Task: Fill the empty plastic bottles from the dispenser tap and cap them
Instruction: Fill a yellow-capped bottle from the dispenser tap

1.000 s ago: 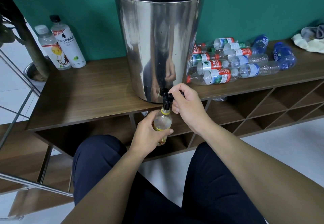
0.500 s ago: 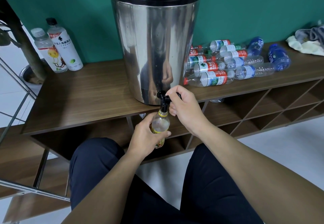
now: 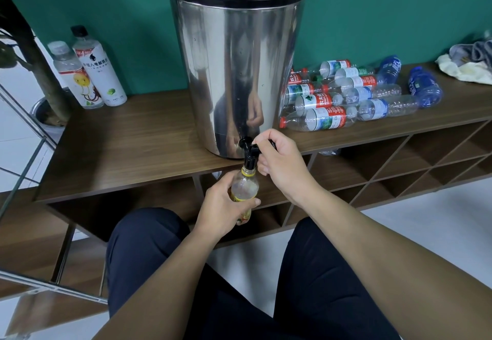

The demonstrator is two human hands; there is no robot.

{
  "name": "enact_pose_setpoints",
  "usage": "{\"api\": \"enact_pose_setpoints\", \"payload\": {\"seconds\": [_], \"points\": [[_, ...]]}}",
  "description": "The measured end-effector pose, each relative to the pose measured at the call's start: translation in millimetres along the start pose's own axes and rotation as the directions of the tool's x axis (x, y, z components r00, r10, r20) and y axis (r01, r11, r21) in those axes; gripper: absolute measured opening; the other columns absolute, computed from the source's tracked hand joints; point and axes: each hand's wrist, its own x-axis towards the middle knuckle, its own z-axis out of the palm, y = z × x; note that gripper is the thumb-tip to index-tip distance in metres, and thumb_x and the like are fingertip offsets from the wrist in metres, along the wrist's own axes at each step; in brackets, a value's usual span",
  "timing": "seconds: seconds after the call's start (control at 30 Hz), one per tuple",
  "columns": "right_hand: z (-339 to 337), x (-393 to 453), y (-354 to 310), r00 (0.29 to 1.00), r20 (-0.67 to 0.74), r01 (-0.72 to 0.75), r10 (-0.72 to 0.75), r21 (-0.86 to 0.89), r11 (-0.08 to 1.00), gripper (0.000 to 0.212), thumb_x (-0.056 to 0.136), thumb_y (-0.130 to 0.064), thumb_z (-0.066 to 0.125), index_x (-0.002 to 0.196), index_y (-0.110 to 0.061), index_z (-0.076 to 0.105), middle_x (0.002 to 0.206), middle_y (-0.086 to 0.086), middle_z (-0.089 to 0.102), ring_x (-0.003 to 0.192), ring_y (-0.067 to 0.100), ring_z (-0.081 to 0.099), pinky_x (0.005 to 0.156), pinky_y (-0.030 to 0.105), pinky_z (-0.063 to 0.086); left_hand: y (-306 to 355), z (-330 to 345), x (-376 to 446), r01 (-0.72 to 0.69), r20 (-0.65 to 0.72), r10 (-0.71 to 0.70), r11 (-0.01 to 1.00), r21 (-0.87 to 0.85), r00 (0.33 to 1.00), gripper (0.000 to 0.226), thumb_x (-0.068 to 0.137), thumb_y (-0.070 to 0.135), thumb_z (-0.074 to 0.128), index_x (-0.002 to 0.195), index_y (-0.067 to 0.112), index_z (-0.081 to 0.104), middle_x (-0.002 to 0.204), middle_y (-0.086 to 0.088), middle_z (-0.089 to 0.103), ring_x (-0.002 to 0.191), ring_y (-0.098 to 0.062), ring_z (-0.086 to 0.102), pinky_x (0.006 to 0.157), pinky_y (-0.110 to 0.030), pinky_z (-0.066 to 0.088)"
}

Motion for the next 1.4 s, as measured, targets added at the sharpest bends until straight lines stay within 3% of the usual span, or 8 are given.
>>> {"api": "enact_pose_setpoints", "payload": {"seconds": [0.73, 1.4], "points": [[0.5, 0.2, 3.4, 1.000, -0.007, 0.011, -0.011, 0.014, 1.000, 0.022, 0.115, -0.021, 0.054, 0.097, -0.011, 0.063, 0.061, -0.002, 0.032, 0.056, 0.015, 0.030, 0.058, 0.039, 0.027, 6.6, -2.5, -4.0, 0.014, 0.017, -0.015, 0.999, 0.034, 1.000, 0.068, 0.078, 0.030, 0.102, 0.139, 0.037, 0.070, 0.120, 0.025, 0.078, 0.116, 0.002, 0.071, 0.109, -0.036, 0.058], [0.5, 0.4, 3.9, 1.000, -0.016, 0.011, -0.011, 0.007, 1.000, 0.021, 0.115, -0.021, 0.053, 0.098, -0.012, 0.063, 0.060, -0.004, 0.033, 0.055, 0.014, 0.030, 0.057, 0.038, 0.029, 4.6, -1.6, -2.7, -0.001, 0.019, 0.001, 1.000, 0.006, 1.000, 0.070, 0.077, 0.028, 0.103, 0.139, 0.037, 0.071, 0.123, 0.022, 0.079, 0.118, -0.002, 0.072, 0.111, -0.041, 0.058]]}}
